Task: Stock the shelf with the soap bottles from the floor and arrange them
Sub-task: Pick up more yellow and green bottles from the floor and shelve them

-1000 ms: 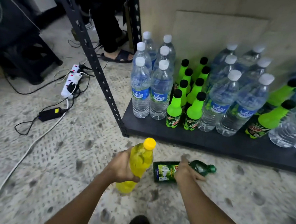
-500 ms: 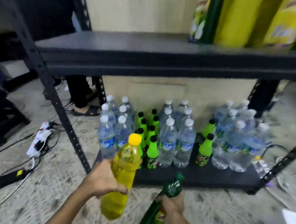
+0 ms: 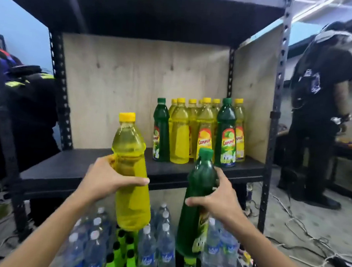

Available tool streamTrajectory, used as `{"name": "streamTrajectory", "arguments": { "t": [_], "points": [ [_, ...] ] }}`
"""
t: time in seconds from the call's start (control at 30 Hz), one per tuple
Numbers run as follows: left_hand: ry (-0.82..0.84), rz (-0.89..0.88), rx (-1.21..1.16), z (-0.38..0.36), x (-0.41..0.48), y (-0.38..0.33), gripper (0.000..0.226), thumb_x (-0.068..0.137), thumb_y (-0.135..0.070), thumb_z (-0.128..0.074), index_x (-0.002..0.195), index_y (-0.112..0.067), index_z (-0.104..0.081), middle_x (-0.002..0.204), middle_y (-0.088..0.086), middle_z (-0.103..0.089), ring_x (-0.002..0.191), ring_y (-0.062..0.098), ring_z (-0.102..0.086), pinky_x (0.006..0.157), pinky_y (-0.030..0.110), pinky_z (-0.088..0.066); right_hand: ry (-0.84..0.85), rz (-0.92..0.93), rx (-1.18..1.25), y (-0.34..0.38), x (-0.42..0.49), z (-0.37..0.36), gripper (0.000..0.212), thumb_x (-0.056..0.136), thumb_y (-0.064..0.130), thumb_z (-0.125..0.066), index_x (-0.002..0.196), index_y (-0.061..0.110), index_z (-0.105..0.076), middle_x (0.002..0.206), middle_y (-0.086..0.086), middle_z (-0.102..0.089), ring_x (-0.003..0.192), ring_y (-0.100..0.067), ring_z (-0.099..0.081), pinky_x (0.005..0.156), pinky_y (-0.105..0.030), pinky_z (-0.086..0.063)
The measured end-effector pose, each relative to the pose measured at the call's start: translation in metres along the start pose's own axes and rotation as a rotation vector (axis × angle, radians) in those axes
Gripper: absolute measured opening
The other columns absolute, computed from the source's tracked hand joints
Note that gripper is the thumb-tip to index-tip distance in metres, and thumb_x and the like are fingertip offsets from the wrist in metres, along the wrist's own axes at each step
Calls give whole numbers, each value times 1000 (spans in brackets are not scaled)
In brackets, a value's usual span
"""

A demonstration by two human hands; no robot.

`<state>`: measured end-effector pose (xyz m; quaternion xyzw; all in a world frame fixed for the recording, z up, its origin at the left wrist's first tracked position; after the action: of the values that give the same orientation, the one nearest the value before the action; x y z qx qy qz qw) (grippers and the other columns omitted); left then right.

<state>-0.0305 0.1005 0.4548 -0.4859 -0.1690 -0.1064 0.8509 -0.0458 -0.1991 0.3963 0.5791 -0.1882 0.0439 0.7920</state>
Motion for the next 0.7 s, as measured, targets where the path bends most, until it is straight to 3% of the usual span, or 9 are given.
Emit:
{"name": "streamTrajectory", "arguments": {
  "t": [0.1,0.23,0.33,0.5,0.7],
  "points": [
    [-67,-17,-38,7,47,-34,86,25,-66,-94,101,-31,-73,93,-12,-77,91,9,-73,85,44,-59,-146,119,5,64,34,39,115,29,37,-97,132,37,-46,108,19,-65,102,-8,-66,88,-29,-57],
    [-165,-21,-43,13,108,-57,103,16,-71,-90,106,-24,-70,99,-6,-75,97,17,-70,85,45,-59,-245,222,-35,120,79,47,112,34,37,-96,135,31,-47,111,11,-67,105,-16,-65,92,-38,-57],
    [-213,7,-26,12,154,-57,102,14,-72,-87,101,-23,-66,99,-1,-73,97,23,-69,82,45,-60,-270,251,-114,141,117,25,109,40,35,-97,136,26,-46,104,13,-62,105,-18,-62,92,-37,-57],
    [-223,67,61,-5,219,-33,88,22,-66,-89,96,-27,-63,104,3,-71,101,28,-66,82,46,-59,-282,141,-211,132,180,-18,119,46,34,-97,147,20,-37,129,-10,-60,123,-31,-54,102,-41,-49],
    [-143,167,61,-29,265,16,94,28,-57,-95,111,-23,-66,109,3,-71,101,27,-66,85,43,-59,-306,87,-294,99,216,-46,121,47,34,-98,149,20,-35,129,-11,-62,121,-34,-57,99,-45,-50]
  ]
}}
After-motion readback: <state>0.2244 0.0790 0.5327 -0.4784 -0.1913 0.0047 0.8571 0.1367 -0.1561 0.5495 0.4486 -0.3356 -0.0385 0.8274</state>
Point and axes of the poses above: each hand's wrist, its own x-axis towards the middle knuckle, its own z-axis out of the back of the hand, y = z × x, the point moved 1 cm from there along x, towards the middle knuckle
